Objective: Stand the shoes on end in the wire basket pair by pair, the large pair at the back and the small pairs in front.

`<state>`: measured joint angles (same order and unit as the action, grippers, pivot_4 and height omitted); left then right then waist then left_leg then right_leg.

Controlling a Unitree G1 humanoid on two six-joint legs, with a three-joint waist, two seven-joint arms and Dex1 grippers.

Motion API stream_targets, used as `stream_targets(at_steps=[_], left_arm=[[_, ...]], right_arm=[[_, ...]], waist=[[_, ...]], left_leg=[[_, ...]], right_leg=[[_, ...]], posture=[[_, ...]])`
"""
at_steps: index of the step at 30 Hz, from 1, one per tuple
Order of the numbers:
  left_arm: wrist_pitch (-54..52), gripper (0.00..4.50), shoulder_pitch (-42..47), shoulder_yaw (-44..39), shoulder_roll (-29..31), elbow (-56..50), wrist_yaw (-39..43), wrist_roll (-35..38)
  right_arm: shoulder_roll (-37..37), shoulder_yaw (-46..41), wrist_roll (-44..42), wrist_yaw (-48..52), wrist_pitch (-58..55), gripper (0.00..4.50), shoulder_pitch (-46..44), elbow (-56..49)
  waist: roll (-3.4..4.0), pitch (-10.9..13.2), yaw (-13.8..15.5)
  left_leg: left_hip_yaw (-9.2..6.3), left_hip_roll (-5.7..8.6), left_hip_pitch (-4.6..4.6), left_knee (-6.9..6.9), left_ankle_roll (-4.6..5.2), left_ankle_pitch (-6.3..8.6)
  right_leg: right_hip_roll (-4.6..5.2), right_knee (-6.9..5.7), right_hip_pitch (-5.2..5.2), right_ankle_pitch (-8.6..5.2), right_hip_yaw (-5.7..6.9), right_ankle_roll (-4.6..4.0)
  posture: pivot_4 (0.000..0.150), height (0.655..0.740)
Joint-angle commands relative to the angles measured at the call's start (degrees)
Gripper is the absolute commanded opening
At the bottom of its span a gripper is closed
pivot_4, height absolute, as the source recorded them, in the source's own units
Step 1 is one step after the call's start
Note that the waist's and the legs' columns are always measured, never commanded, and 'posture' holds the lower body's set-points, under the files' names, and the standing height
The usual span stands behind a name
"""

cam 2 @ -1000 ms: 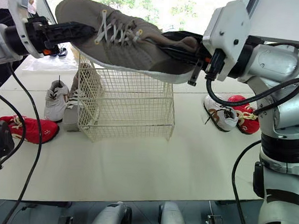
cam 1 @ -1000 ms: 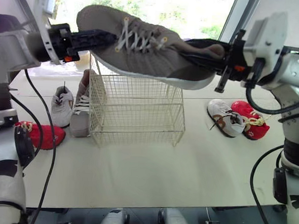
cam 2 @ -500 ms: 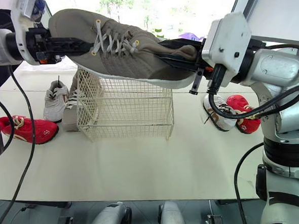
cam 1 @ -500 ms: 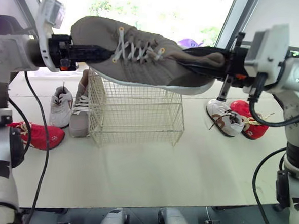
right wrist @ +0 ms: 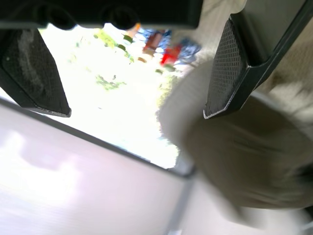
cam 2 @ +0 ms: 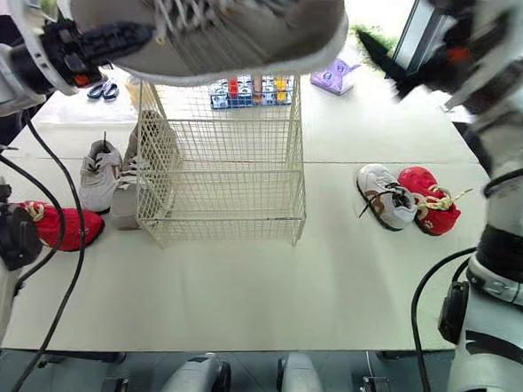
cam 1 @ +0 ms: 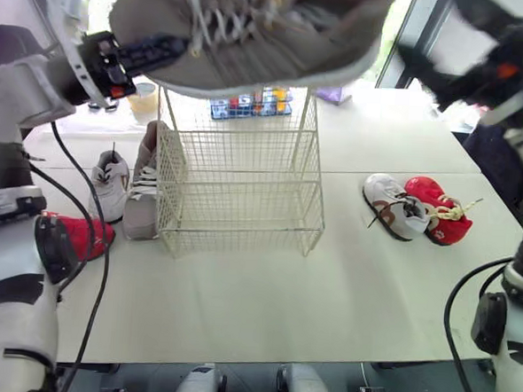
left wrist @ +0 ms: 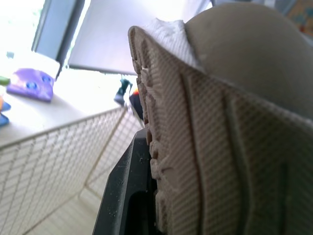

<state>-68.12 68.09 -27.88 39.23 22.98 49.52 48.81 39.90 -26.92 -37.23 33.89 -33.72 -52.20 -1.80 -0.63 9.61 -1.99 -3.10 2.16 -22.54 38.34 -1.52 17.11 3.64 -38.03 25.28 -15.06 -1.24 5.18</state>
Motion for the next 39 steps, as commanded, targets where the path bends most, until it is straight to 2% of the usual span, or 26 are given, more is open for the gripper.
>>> stream_targets(at_steps=[1, 3, 6, 10, 15, 25, 30, 33, 35, 36, 37, 39], left_arm=[[6.3, 0.70, 0.6, -10.5, -6.1, -8.1, -11.3, 7.0], [7.7, 0.70, -0.6, -11.9, -11.1, -12.2, -16.5, 9.1], [8.7, 0.70, -2.5, -10.6, -15.8, -16.2, -19.7, 11.4], [11.4, 0.70, -3.0, -9.6, -20.9, -15.9, -23.2, 14.0], [11.5, 0.70, -4.8, -7.8, -24.5, -17.3, -25.9, 17.5], [8.6, 0.70, -13.1, -4.4, -25.4, -23.2, -31.4, 26.2], [9.6, 0.70, -16.9, -2.6, -26.0, -24.7, -33.7, 28.1], [11.0, 0.70, -19.1, -1.2, -26.8, -26.0, -33.9, 28.2], [12.5, 0.70, -21.0, 1.1, -26.9, -27.3, -32.8, 25.7], [13.4, 0.70, -21.9, 2.8, -26.7, -27.8, -32.1, 23.7], [14.5, 0.70, -22.6, 4.1, -26.6, -28.3, -31.5, 22.1], [17.2, 0.70, -23.7, 6.1, -26.8, -29.0, -30.7, 19.3]], right_arm=[[-7.7, -7.3, -11.8, -11.7, -7.5, 4.45, 1.2, -1.3], [-15.7, -6.2, -18.2, -17.0, -10.1, 4.45, 3.3, -6.3], [-26.6, -3.1, -25.5, -24.6, -10.3, 4.45, 2.8, -11.6], [-34.7, 3.4, -25.7, -26.4, -7.5, 4.45, -0.2, -12.1], [-34.8, 8.4, -23.0, -24.0, -4.8, 4.45, -2.1, -9.9], [-34.6, 11.2, -19.6, -20.8, 1.2, 4.45, -5.0, -6.3], [-33.8, 12.1, -19.0, -19.7, 1.7, 4.45, -6.2, -5.7], [-33.3, 12.6, -18.6, -19.7, 1.5, 3.63, -6.7, -5.8], [-33.1, 12.7, -18.6, -19.6, 1.3, 2.66, -6.7, -6.1], [-33.1, 12.6, -18.8, -19.6, 1.2, 2.32, -6.7, -6.4], [-33.0, 12.6, -18.9, -19.7, 1.2, 2.03, -6.7, -6.5], [-32.8, 12.4, -19.0, -19.6, 1.1, 1.82, -6.8, -6.7]], waist=[[0.00, 0.0, 0.1], [-0.02, 0.0, -0.4], [0.05, 0.0, -0.8], [0.05, 0.0, -0.6], [0.02, -0.1, -0.5], [0.02, -0.1, -1.2], [0.02, -0.1, -1.1], [0.02, -0.1, -0.9], [0.02, -0.1, -0.8], [0.02, -0.1, -0.7], [0.02, -0.1, -0.6], [0.02, -0.1, -0.6]], left_leg=[[0.01, 0.00, 0.00, 0.00, -0.01, -0.01], [0.03, -0.02, 0.02, 0.00, -0.04, -0.02], [0.11, -0.03, 0.06, -0.06, -0.14, -0.08], [0.10, 0.00, 0.03, -0.05, -0.23, -0.12], [-0.03, 0.06, 0.03, -0.04, -0.23, -0.12], [-0.05, 0.06, 0.04, -0.09, -0.22, -0.12], [-0.05, 0.07, 0.04, -0.04, -0.23, -0.12], [-0.05, 0.07, 0.04, -0.06, -0.22, -0.12], [-0.04, 0.07, 0.04, -0.06, -0.23, -0.12], [-0.04, 0.07, 0.04, -0.06, -0.23, -0.12], [-0.04, 0.07, 0.04, -0.06, -0.22, -0.12], [-0.03, 0.07, 0.04, -0.06, -0.22, -0.12]], right_leg=[[0.01, 0.00, 0.01, 0.00, -0.01, 0.00], [0.01, -0.01, 0.04, 0.00, -0.04, 0.00], [-0.01, -0.16, 0.15, 0.00, -0.16, 0.00], [-0.04, -0.19, 0.23, 0.01, -0.16, 0.00], [-0.02, -0.14, 0.12, 0.01, -0.05, 0.00], [-0.06, -0.15, 0.14, 0.01, -0.08, 0.01], [-0.05, -0.11, 0.13, 0.01, -0.08, 0.01], [-0.05, -0.11, 0.14, 0.01, -0.08, 0.01], [-0.05, -0.09, 0.13, 0.01, -0.08, 0.00], [-0.05, -0.08, 0.13, 0.01, -0.08, 0.00], [-0.05, -0.07, 0.13, 0.01, -0.08, 0.00], [-0.05, -0.06, 0.13, 0.01, -0.08, 0.00]], posture=[[0.150, 0.7400], [0.150, 0.7400], [0.150, 0.7400], [0.150, 0.7400], [0.150, 0.7400], [0.150, 0.7400], [0.150, 0.7400], [0.150, 0.7400], [0.150, 0.7400], [0.150, 0.7400], [0.150, 0.7400], [0.150, 0.7400]])
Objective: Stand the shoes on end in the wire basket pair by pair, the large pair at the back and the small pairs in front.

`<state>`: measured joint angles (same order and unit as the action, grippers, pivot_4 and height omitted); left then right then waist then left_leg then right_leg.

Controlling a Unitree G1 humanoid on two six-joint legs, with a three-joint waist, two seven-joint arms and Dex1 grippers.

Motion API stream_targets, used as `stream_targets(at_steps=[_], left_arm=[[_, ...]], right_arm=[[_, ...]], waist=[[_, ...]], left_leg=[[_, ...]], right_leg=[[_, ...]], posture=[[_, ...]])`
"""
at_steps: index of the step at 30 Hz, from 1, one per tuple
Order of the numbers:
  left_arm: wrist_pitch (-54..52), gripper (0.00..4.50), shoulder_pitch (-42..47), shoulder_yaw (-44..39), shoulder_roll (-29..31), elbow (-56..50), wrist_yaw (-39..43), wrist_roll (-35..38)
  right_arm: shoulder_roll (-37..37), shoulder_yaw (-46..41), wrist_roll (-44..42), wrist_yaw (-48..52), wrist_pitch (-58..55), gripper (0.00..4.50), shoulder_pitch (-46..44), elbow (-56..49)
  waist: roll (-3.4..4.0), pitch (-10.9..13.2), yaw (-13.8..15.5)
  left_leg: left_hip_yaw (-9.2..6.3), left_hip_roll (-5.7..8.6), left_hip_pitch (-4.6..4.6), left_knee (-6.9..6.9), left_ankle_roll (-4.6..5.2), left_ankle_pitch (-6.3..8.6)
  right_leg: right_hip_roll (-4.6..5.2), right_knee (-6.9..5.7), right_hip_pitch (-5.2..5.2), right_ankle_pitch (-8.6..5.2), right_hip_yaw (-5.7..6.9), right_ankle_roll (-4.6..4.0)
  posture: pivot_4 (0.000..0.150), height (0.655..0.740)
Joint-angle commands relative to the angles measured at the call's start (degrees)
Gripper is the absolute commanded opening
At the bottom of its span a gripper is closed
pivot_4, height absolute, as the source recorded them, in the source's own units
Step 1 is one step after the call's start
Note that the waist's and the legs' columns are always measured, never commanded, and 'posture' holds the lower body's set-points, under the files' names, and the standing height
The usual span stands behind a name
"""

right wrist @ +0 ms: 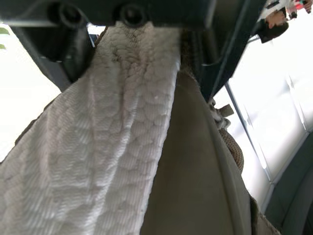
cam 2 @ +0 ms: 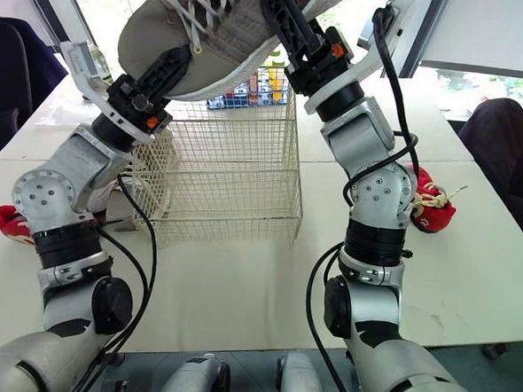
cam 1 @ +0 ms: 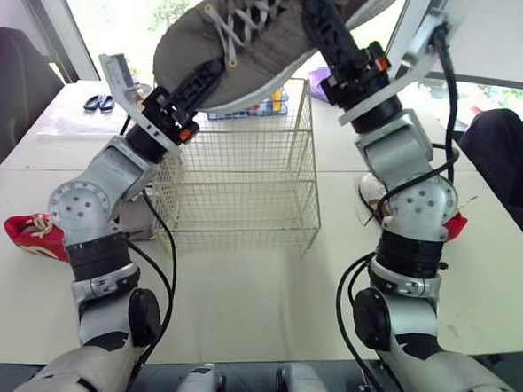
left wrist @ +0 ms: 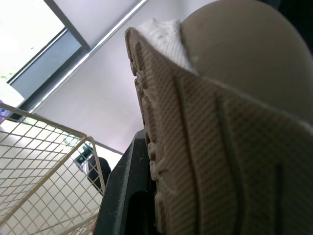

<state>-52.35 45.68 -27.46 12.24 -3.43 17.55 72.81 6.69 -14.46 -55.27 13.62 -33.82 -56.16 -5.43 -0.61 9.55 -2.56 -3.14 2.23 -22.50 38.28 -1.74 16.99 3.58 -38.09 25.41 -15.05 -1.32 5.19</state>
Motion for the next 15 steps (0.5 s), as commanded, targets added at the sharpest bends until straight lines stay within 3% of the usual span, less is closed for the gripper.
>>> stream_targets(at_steps=[1, 5, 8, 11, 15], left_arm=[[2.3, 0.70, -2.0, 7.0, 0.4, -3.2, 2.0, -5.9], [3.3, 0.70, -4.0, 9.3, 0.2, -5.4, 3.8, -4.8], [2.7, 2.09, -5.4, 8.4, -0.7, -8.3, 1.5, 0.8], [3.2, 3.50, -6.8, 10.0, 1.7, -12.0, -2.9, -3.1], [2.5, 3.50, -9.0, 9.6, 6.9, -17.8, -4.9, -2.4]], right_arm=[[0.7, -0.1, -0.8, 0.9, 1.3, 1.81, -3.1, -3.1], [2.2, -0.9, -1.3, 1.6, 1.2, 1.80, -4.4, -2.9], [8.5, -0.8, 4.6, 6.2, 4.1, 1.80, -8.6, 2.2], [14.1, -0.4, 10.3, 12.9, 10.0, 1.80, -12.6, 8.9], [18.3, 0.8, 16.5, 25.7, 21.4, 1.80, -17.1, 20.3]], waist=[[0.00, 0.0, 0.0], [0.00, 0.0, 0.0], [0.01, 0.0, 0.0], [-0.02, 0.0, 0.2], [-0.02, 0.0, -0.1]], left_leg=[[0.01, 0.00, 0.00, 0.00, 0.00, 0.00], [0.02, 0.01, 0.00, 0.00, 0.01, 0.00], [0.03, 0.01, -0.01, 0.01, 0.01, 0.01], [0.03, 0.01, -0.01, 0.00, 0.02, 0.01], [0.07, -0.01, 0.01, -0.06, 0.05, 0.03]], right_leg=[[0.00, 0.01, -0.01, 0.00, 0.00, 0.00], [0.01, 0.02, -0.02, 0.00, -0.01, 0.00], [0.01, 0.03, -0.01, 0.00, -0.01, 0.00], [0.00, 0.08, -0.03, 0.00, -0.01, 0.00], [-0.04, 0.12, -0.06, 0.00, -0.02, 0.00]], posture=[[0.150, 0.7400], [0.150, 0.7400], [0.150, 0.7400], [0.150, 0.7400], [0.150, 0.7400]])
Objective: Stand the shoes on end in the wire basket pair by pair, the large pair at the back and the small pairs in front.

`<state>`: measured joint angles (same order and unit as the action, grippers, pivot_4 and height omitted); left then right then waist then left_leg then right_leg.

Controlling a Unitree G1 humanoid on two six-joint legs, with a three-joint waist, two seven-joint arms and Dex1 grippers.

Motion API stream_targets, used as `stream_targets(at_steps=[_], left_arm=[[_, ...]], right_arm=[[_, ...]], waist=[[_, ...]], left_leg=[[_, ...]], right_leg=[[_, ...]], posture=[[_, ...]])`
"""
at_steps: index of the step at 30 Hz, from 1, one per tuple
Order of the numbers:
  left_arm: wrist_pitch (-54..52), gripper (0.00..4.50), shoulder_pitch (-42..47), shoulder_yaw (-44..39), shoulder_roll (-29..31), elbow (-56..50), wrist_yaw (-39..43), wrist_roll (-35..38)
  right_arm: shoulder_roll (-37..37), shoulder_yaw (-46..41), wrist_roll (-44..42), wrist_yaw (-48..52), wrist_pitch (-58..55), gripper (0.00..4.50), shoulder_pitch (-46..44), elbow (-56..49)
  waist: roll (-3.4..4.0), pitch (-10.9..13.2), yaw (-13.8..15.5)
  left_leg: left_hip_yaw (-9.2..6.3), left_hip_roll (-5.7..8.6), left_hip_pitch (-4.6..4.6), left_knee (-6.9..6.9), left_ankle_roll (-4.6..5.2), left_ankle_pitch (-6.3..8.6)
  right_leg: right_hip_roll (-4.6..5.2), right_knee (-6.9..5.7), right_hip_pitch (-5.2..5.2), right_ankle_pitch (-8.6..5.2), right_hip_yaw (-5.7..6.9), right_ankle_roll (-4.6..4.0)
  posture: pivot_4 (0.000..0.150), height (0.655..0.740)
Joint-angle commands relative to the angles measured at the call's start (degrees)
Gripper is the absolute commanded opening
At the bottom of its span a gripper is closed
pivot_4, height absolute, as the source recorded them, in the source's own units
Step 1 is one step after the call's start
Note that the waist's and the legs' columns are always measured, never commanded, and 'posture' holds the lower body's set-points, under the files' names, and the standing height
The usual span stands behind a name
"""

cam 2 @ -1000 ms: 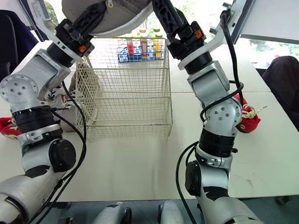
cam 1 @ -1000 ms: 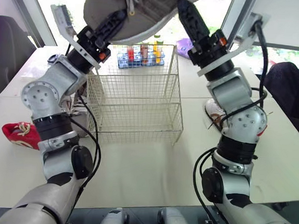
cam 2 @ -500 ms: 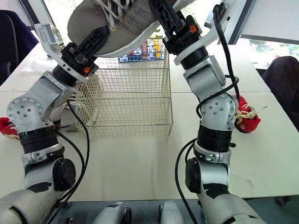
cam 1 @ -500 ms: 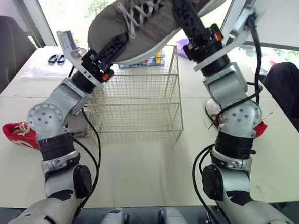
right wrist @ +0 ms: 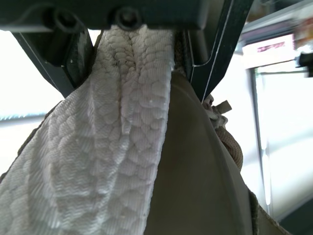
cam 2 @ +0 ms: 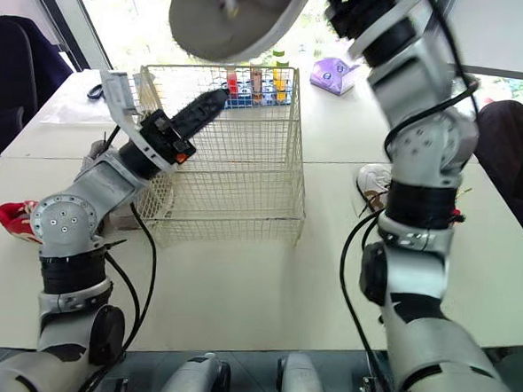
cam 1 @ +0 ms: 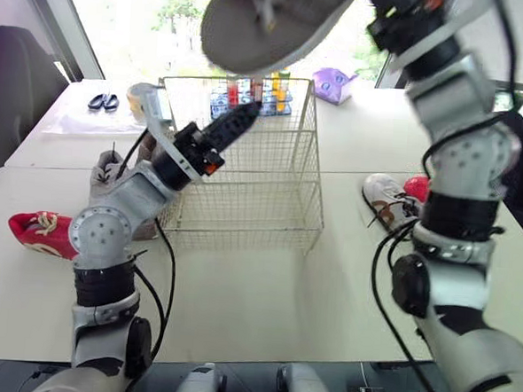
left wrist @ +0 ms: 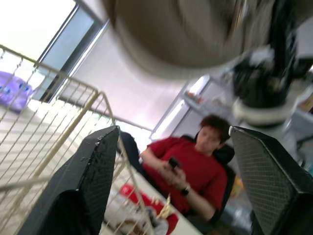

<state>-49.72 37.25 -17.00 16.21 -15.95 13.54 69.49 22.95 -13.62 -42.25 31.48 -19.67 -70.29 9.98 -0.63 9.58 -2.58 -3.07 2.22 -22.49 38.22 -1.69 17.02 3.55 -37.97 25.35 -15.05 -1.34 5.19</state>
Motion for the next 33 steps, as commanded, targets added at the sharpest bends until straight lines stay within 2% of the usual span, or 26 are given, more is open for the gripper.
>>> stream_targets(at_steps=[1, 5, 8, 14, 20, 24, 33], left_arm=[[-0.6, 3.50, -1.0, -1.0, 4.3, -6.4, -1.1, 1.5], [-2.8, 3.50, -3.7, -2.6, 11.4, -11.1, -0.9, 6.9], [-4.2, 3.50, -6.2, -4.6, 18.4, -13.9, -0.2, 10.1], [-2.9, 3.50, -8.0, -6.4, 26.2, -17.5, -5.5, 11.5], [-2.1, 3.50, -18.6, -6.7, 28.3, -23.9, -7.9, 16.3], [-1.4, 3.50, -25.1, -8.8, 30.5, -23.8, -5.3, 17.3], [1.7, 3.50, -26.9, -7.2, 31.6, -22.8, -3.6, 15.5]], right_arm=[[3.1, 0.6, 3.8, 11.7, 7.5, 1.80, -3.9, 7.2], [5.8, 2.9, 5.2, 25.9, 8.4, 1.80, -7.3, 15.1], [6.5, 5.9, 10.5, 32.8, 13.9, 1.80, -9.5, 21.7], [6.4, 10.3, 20.0, 41.2, 26.5, 1.80, -12.0, 34.3], [5.9, 10.9, 25.4, 43.8, 36.9, 1.80, -14.9, 46.1], [5.4, 10.2, 25.3, 47.6, 34.9, 1.80, -16.4, 51.6], [3.3, 9.0, 26.5, 51.0, 32.5, 1.80, -15.2, 55.1]], waist=[[0.00, 0.0, -0.2], [0.01, 0.0, -0.4], [0.01, 0.0, -0.5], [-0.02, 0.0, 0.5], [0.00, 0.0, 0.2], [0.00, 0.0, 0.2], [0.02, 0.0, 0.2]], left_leg=[[0.06, -0.01, 0.03, -0.03, 0.01, 0.00], [0.10, -0.06, 0.08, -0.04, 0.24, 0.13], [0.09, -0.08, 0.08, -0.04, 0.19, 0.11], [0.01, -0.03, 0.07, -0.02, -0.01, 0.00], [-0.01, -0.02, 0.02, -0.11, -0.04, 0.01], [-0.02, -0.04, 0.01, -0.12, -0.08, -0.01], [-0.05, -0.04, 0.02, -0.14, -0.08, -0.01]], right_leg=[[-0.01, 0.00, 0.00, 0.00, -0.02, 0.00], [-0.03, -0.01, 0.01, 0.00, -0.11, -0.01], [-0.02, -0.01, 0.03, 0.00, -0.12, -0.01], [0.03, 0.14, -0.08, -0.01, -0.06, -0.01], [0.05, 0.31, -0.06, 0.00, -0.08, -0.01], [0.03, 0.30, -0.05, 0.00, -0.07, -0.02], [0.03, 0.37, -0.11, -0.01, -0.03, -0.03]], posture=[[0.150, 0.7400], [0.150, 0.7400], [0.150, 0.7400], [0.150, 0.7400], [0.150, 0.7400], [0.150, 0.7400], [0.150, 0.7400]])
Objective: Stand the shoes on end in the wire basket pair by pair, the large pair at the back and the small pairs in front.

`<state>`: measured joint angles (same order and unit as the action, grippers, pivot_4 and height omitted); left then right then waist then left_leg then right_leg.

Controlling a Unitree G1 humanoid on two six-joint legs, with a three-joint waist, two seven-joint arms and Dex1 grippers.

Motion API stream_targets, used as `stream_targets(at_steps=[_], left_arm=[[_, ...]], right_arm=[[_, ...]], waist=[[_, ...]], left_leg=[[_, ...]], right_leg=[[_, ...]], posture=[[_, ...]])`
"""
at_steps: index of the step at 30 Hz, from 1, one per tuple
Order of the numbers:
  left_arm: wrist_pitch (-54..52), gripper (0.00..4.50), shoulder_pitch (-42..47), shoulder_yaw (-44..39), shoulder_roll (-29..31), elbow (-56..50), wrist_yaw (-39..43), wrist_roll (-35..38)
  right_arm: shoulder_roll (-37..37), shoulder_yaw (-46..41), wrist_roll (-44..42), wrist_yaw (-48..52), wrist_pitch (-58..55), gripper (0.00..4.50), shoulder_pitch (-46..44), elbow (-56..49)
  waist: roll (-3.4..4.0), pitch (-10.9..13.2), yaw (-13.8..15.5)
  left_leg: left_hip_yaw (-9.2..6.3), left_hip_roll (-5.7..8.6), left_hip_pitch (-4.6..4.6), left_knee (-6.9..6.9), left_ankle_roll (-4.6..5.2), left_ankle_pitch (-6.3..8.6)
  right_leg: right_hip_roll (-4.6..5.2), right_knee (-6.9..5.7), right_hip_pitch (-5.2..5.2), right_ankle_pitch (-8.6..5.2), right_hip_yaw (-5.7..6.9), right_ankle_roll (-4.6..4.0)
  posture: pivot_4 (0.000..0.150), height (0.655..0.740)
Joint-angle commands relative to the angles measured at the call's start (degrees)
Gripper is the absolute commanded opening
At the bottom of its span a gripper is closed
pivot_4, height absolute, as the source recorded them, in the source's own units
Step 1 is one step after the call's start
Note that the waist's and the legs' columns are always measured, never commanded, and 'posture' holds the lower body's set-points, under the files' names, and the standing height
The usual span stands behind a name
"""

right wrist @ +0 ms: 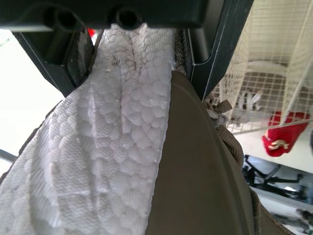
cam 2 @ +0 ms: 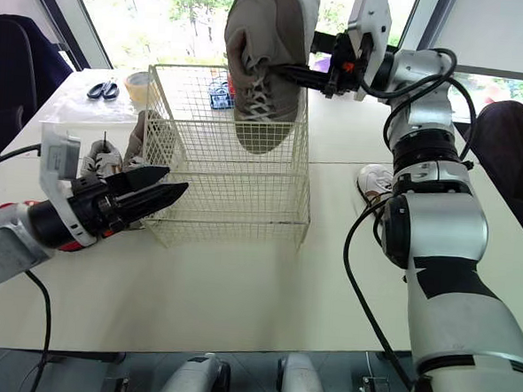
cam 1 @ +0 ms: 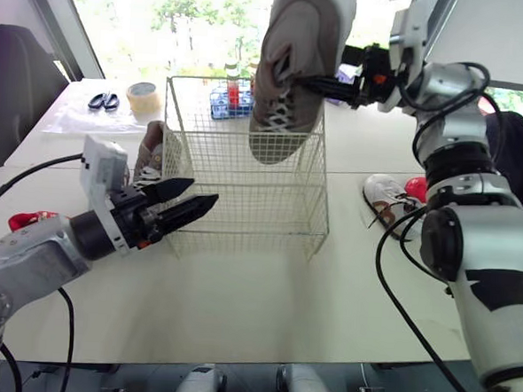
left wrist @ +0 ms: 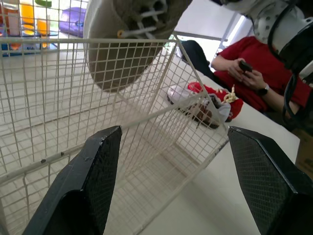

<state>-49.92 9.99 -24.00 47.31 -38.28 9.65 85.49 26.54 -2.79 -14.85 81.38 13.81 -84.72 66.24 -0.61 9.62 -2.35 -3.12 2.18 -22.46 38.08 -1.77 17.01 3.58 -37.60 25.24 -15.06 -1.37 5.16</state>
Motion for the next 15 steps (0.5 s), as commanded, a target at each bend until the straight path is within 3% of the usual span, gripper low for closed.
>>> stream_targets(at_steps=[1, 3, 5, 6, 15], left_arm=[[2.1, 3.60, 0.3, 0.2, 0.4, -0.4, 0.2, -0.7], [2.5, 3.62, 0.3, 0.7, 0.3, -0.2, 0.3, -1.0], [2.6, 3.62, 0.4, 1.1, 0.3, 0.1, 0.4, -1.3], [2.7, 3.62, 0.6, 1.4, 0.4, 0.3, 0.4, -1.5], [2.6, 3.62, 1.6, 2.8, 0.7, 2.5, 1.8, -2.7]], right_arm=[[-0.5, -1.7, -0.6, 1.3, -1.2, 2.29, -0.2, -1.1], [-0.8, -1.8, -0.2, 1.3, -1.8, 3.02, 0.7, -0.8], [-0.8, -1.7, 0.6, 0.6, -1.4, 4.12, 1.4, -0.5], [-0.7, -1.9, 0.9, -0.4, -0.9, 4.45, 1.8, -0.3], [2.5, -3.7, 0.6, -1.7, -2.6, 4.49, 1.7, -3.3]], waist=[[0.00, 0.0, 0.0], [0.00, 0.0, -0.1], [0.00, 0.0, -0.1], [0.00, 0.0, -0.1], [0.02, 0.0, 0.0]], left_leg=[[0.00, 0.00, 0.00, 0.00, 0.00, 0.00], [0.00, 0.00, 0.00, 0.00, 0.00, 0.00], [0.00, 0.00, 0.00, 0.00, 0.00, 0.00], [0.00, 0.00, 0.00, 0.00, 0.00, 0.00], [0.01, 0.00, 0.00, 0.02, 0.00, 0.00]], right_leg=[[0.00, 0.00, 0.00, 0.00, 0.00, 0.00], [0.00, 0.00, 0.00, 0.00, 0.00, 0.00], [0.00, 0.00, -0.01, 0.00, -0.01, 0.00], [0.00, 0.00, -0.01, 0.00, 0.00, 0.00], [-0.01, -0.01, 0.00, 0.00, -0.01, 0.00]], posture=[[0.150, 0.7400], [0.150, 0.7400], [0.150, 0.7400], [0.150, 0.7400], [0.150, 0.7400]])
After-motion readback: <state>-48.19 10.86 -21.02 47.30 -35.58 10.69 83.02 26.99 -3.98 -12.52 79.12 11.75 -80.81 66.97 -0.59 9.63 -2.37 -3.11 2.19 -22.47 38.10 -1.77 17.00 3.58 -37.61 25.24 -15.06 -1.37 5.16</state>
